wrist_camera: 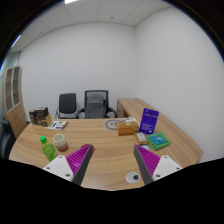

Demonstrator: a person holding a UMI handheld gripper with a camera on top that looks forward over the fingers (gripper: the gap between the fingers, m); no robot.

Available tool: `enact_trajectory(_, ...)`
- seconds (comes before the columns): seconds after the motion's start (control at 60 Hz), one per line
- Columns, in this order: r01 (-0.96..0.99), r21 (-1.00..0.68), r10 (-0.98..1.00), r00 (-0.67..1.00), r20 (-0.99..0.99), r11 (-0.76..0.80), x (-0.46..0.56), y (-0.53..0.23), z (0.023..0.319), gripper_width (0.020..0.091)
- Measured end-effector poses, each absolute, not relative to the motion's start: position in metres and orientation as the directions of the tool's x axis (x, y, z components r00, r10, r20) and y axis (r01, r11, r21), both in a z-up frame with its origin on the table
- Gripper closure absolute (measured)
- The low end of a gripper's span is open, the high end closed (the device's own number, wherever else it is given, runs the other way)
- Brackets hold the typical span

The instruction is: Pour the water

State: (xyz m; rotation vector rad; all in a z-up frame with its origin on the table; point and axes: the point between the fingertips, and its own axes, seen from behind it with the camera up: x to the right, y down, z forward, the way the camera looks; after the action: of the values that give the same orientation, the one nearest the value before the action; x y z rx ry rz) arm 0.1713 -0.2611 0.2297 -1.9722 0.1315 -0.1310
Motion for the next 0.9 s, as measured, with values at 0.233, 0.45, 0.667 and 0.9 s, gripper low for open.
enact_trajectory(0.233,-0.058,-0.922,-0.025,0.998,-0.053,-0.382,0.098,-0.262,0.185,0.0246)
enact_trajectory(0.45,-0.036,-0.928,0.152,0.984,-0.099,-0.37,-0.019,-0.249,0.14,0.0248)
enact_trajectory(0.667,0.038,-0.947,0.164,0.986,-0.016,-0.319,-0.084,-0.198,0.102,0.0247)
enact_trajectory(0.9,0.053,-0.955,0.084,0.996,0.03,-0.292,-0.093,-0.143,0.077,0.0377)
